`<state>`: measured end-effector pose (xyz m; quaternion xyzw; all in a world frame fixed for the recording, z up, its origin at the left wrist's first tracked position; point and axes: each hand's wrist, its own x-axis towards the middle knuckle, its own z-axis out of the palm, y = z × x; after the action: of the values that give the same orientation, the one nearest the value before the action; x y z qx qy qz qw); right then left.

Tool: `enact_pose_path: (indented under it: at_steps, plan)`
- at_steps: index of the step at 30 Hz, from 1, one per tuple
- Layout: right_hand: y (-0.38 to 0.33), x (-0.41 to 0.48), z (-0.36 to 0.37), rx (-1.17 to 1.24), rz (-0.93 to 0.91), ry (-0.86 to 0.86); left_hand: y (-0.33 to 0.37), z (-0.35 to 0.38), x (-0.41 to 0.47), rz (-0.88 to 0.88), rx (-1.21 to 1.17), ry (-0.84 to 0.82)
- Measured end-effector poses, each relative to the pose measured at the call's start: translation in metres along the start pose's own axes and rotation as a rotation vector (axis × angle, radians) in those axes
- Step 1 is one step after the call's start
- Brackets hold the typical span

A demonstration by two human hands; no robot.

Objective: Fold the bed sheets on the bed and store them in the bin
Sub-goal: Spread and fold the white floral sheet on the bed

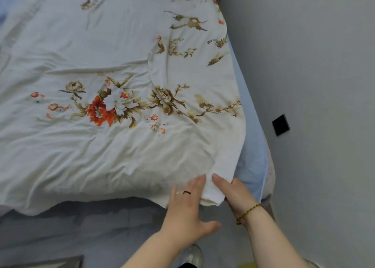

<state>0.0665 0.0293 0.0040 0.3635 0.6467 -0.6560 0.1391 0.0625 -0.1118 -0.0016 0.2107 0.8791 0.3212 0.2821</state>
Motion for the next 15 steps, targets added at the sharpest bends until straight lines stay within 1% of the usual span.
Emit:
enact_pose_path:
  at_steps: [1, 2, 3, 4, 5, 6, 8, 9, 11, 12, 15]
  plan:
    - [-0.007, -0.006, 0.005, -0.012, -0.018, -0.036, 0.004, 0.003, 0.001, 0.012, 0.011, 0.077]
    - [-0.013, -0.011, 0.008, -0.029, -0.030, -0.056, 0.005, 0.001, 0.004, 0.039, 0.017, 0.195]
    - [-0.018, -0.017, 0.011, -0.046, -0.045, -0.069, 0.009, -0.010, 0.005, 0.071, 0.011, 0.259]
    - [-0.026, -0.023, 0.013, -0.061, -0.063, -0.081, 0.017, -0.027, 0.003, 0.094, -0.015, 0.281]
    - [-0.029, -0.028, 0.015, -0.068, -0.066, -0.091, 0.020, -0.038, 0.002, 0.095, 0.007, 0.297]
    - [-0.037, -0.034, 0.017, -0.070, -0.067, -0.095, 0.027, -0.052, -0.001, 0.082, 0.006, 0.280]
    - [-0.047, -0.040, 0.019, -0.061, -0.041, -0.119, 0.036, -0.067, -0.006, 0.108, -0.026, 0.322]
    - [-0.053, -0.043, 0.019, -0.053, -0.020, -0.112, 0.036, -0.071, -0.010, 0.111, -0.081, 0.330]
    - [-0.068, -0.045, 0.018, -0.051, -0.016, -0.059, 0.040, -0.083, -0.018, 0.070, -0.219, 0.324]
    - [-0.076, -0.046, 0.017, -0.071, -0.043, -0.012, 0.042, -0.089, -0.024, 0.049, -0.280, 0.317]
    - [-0.091, -0.042, 0.012, -0.263, -0.188, 0.130, 0.047, -0.108, -0.039, -0.058, -0.485, 0.382]
